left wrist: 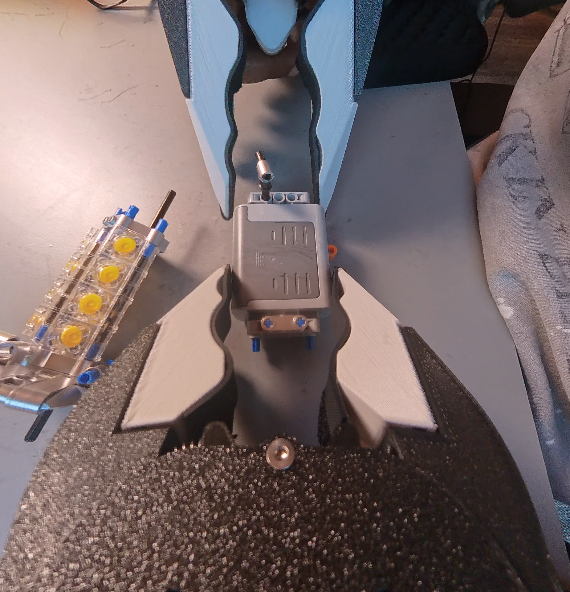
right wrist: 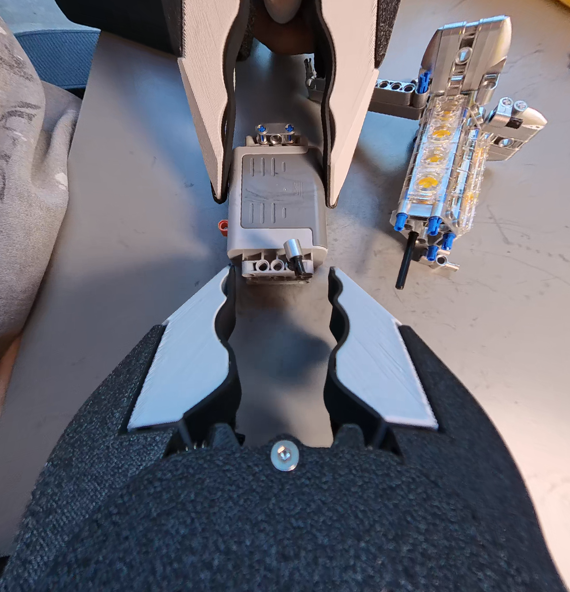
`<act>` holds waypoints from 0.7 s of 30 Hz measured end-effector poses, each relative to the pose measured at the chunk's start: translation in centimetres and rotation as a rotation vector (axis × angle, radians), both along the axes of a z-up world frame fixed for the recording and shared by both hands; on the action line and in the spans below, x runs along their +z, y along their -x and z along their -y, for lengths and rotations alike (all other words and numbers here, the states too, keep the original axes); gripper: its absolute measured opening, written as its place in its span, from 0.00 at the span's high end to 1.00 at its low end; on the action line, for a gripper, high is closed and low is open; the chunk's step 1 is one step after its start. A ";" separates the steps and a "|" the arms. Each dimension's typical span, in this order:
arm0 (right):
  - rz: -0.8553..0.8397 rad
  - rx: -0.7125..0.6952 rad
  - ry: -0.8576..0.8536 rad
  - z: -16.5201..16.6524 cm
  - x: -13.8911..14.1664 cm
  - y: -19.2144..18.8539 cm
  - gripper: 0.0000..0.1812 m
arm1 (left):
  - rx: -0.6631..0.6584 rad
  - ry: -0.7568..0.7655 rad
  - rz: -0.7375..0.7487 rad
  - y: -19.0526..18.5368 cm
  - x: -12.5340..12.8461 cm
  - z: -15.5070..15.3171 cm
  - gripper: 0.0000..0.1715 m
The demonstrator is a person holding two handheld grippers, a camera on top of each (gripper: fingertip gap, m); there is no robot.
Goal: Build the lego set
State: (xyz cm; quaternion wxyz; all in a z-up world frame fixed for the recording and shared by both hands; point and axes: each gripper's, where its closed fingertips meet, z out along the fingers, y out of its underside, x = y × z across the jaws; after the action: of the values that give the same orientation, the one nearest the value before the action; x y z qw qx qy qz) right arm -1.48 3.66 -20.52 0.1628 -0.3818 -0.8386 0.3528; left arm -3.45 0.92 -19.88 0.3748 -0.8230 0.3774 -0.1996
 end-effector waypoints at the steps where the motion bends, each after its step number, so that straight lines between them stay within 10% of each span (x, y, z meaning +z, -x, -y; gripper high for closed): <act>1: -0.001 0.003 -0.002 0.0 0.0 0.0 0.69 | 0.000 0.000 0.000 0.0 0.0 0.0 0.64; 21: -0.003 0.016 -0.020 0.1 -0.3 -0.1 0.76 | 0.002 -0.002 0.000 0.0 0.0 0.0 0.65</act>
State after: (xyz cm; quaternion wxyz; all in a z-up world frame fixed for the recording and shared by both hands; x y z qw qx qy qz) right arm -1.33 3.52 -20.83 0.1650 -0.3729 -0.8448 0.3464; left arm -3.45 0.93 -19.91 0.3758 -0.8229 0.3770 -0.1988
